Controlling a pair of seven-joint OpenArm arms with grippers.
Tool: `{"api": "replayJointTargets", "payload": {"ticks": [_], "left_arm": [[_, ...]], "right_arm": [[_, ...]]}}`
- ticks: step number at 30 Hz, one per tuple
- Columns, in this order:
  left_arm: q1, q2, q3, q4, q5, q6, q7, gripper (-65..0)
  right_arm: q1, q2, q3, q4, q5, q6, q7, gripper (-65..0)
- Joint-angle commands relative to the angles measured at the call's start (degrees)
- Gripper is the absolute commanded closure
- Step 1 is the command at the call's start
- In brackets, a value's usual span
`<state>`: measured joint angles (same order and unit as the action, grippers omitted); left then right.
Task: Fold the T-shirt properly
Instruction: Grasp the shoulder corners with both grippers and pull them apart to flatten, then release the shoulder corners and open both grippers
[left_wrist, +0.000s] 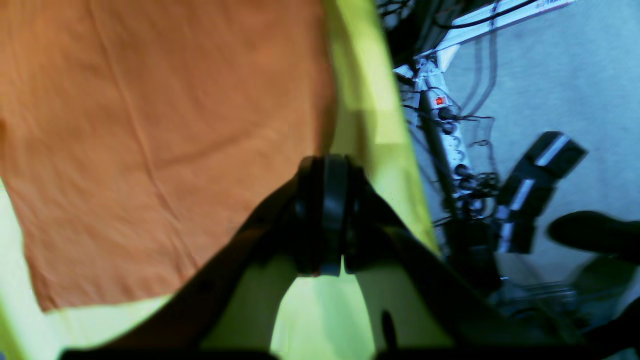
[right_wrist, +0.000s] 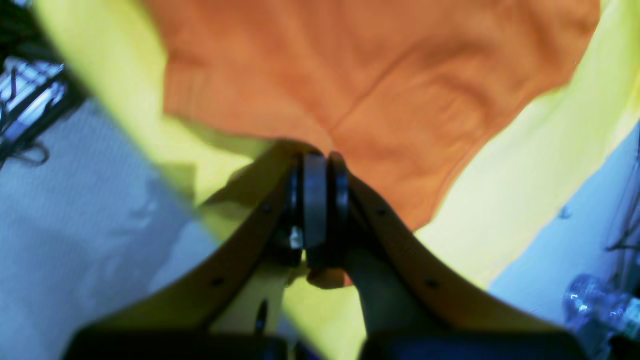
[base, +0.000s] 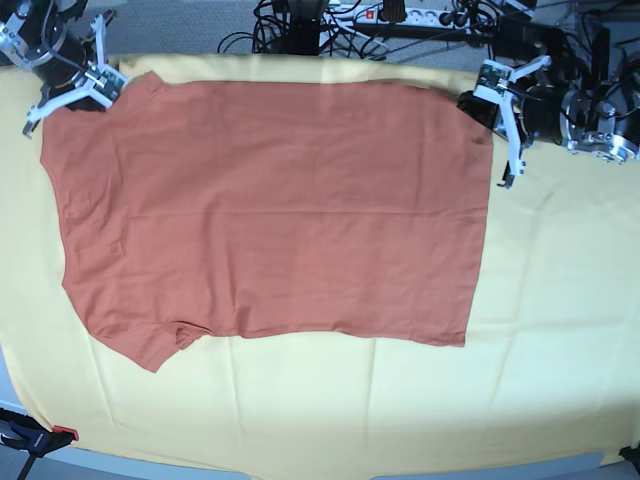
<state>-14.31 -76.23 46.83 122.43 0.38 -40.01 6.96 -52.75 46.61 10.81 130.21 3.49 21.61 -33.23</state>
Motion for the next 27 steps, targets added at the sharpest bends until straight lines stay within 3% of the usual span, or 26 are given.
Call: {"api": "replayJointTargets", "payload": {"ticks": [1,3,12,16,23,27], "left_arm": [[-0.66,-0.22,-0.66,0.2,0.37,0.01,-0.24,0.0],[-0.66,1.95,-0.68,-0.42,1.68,0.01,1.33,0.0],[-4.48,10.51,-0.76,-8.92,4.28,11.15,5.57,0.0],[-6.91,13.99,-0.79,-14.38,3.87,13.14,5.55,0.0],[-8.44,17.55,-0.79,-20.02,4.11,17.53,7.04,0.0],[-8.44,17.46,-0.79,-20.06,4.17,18.08,7.37,0.0]], "right_arm": [[1.14,0.74,0.55,-0.39,-0.44,-0.52,1.38,0.0],[4.22,0.74,0.55,-3.23,1.16,0.59,3.43,0.0],[20.28,0.72,0.44,-17.27,12.83,9.77,6.6,0.0],[25.77,0.7,-0.66,-22.4,16.61,12.17,7.17,0.0],[34.64,0.7,-8.41,-29.81,17.51,12.0,7.1,0.0],[37.53,0.52,-10.99,-31.8,15.17,7.87,7.08,0.0]]}}
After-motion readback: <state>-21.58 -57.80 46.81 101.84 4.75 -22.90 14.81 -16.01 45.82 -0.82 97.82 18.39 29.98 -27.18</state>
